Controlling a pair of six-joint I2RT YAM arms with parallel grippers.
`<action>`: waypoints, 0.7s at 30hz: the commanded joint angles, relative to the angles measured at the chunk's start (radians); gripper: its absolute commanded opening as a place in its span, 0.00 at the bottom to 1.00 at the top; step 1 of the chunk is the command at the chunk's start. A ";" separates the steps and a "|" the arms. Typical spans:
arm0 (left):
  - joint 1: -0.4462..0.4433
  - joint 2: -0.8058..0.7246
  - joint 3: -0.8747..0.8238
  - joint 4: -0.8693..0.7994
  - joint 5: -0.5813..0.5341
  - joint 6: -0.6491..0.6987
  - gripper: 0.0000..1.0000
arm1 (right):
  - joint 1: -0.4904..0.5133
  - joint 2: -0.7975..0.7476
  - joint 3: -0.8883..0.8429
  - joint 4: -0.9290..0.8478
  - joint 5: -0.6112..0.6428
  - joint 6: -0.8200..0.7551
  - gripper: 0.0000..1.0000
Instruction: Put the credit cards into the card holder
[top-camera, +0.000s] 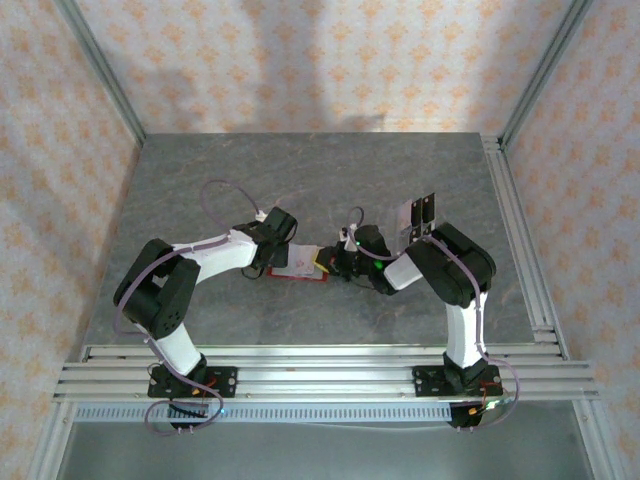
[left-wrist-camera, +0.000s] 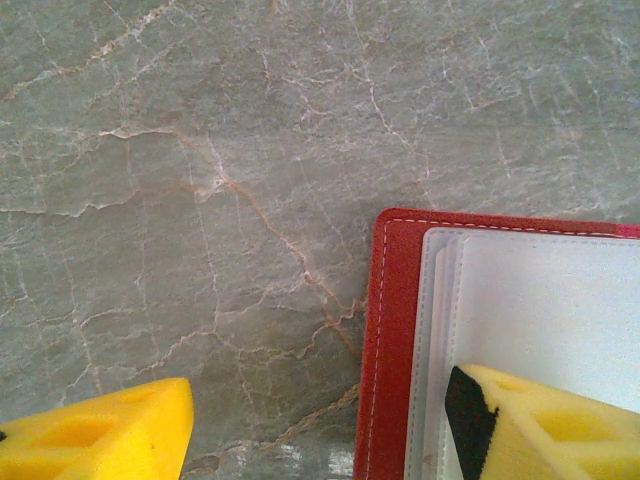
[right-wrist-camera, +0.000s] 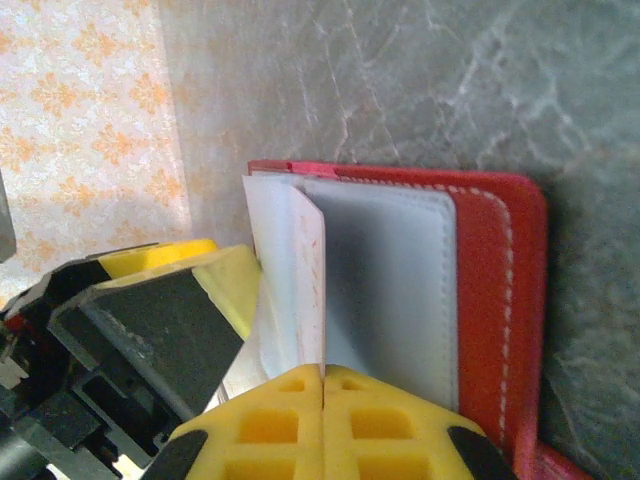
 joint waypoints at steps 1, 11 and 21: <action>-0.008 0.016 -0.021 -0.023 -0.018 -0.001 0.70 | 0.013 -0.014 -0.027 0.002 0.015 -0.021 0.00; -0.008 0.016 -0.023 -0.023 -0.017 -0.003 0.70 | 0.014 -0.011 -0.003 -0.046 0.031 -0.055 0.00; -0.009 0.014 -0.026 -0.023 -0.014 -0.004 0.70 | 0.016 0.012 0.057 -0.086 0.038 -0.088 0.00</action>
